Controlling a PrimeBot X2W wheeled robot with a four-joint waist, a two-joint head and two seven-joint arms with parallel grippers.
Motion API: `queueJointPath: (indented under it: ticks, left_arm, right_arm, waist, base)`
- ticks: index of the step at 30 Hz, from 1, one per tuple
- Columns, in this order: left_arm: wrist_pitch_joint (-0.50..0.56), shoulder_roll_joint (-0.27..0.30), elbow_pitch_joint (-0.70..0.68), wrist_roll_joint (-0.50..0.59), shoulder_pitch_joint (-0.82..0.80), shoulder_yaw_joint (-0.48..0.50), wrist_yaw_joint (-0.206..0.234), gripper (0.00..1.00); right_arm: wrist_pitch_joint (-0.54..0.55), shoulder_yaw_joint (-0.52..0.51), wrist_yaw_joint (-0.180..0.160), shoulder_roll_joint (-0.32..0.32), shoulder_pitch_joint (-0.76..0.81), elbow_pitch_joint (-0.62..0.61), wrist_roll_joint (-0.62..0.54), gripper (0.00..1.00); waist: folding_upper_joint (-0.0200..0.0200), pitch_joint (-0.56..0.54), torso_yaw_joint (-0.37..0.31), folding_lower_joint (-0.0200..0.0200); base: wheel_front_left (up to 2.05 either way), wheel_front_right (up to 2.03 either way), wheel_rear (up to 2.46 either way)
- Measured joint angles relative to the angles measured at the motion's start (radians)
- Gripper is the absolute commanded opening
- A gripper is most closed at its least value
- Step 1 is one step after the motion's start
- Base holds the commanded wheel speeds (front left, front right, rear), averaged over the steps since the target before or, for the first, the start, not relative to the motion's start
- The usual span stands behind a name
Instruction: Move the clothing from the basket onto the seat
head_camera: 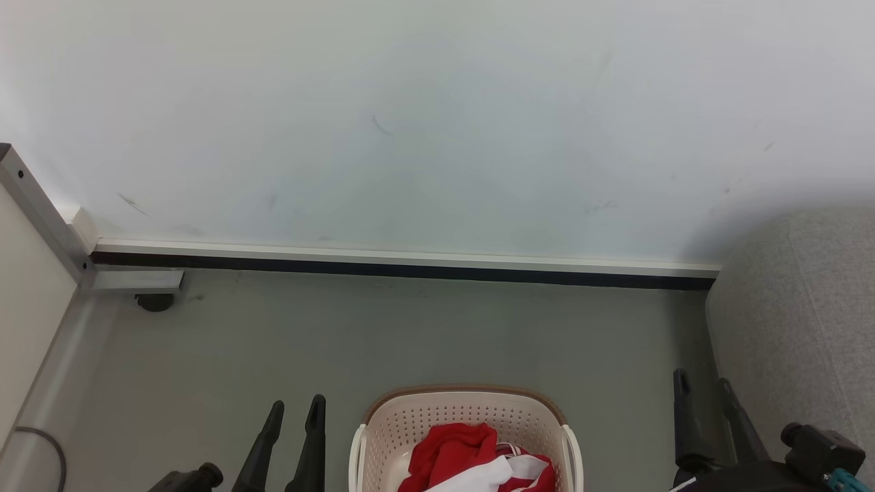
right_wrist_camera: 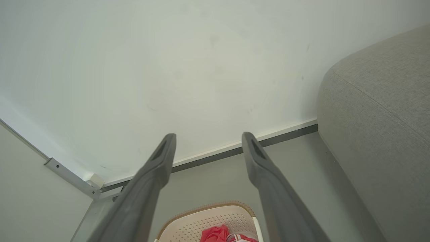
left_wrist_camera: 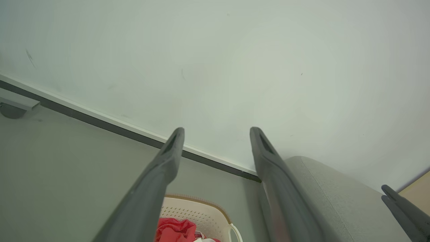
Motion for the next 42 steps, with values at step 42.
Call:
queueJointPath:
  ticks: [42]
  left_arm:
    - [-0.041, 0.003, -0.07, 0.431, 0.021, -0.023, 0.087, 1.0]
  right_arm:
    - [-0.136, 0.095, 0.004, 0.011, 0.047, -0.04, -0.336, 1.0]
  waist:
    - [0.0001, -0.013, 0.019, 0.0]
  base:
    - [0.0, 0.0, 0.0]
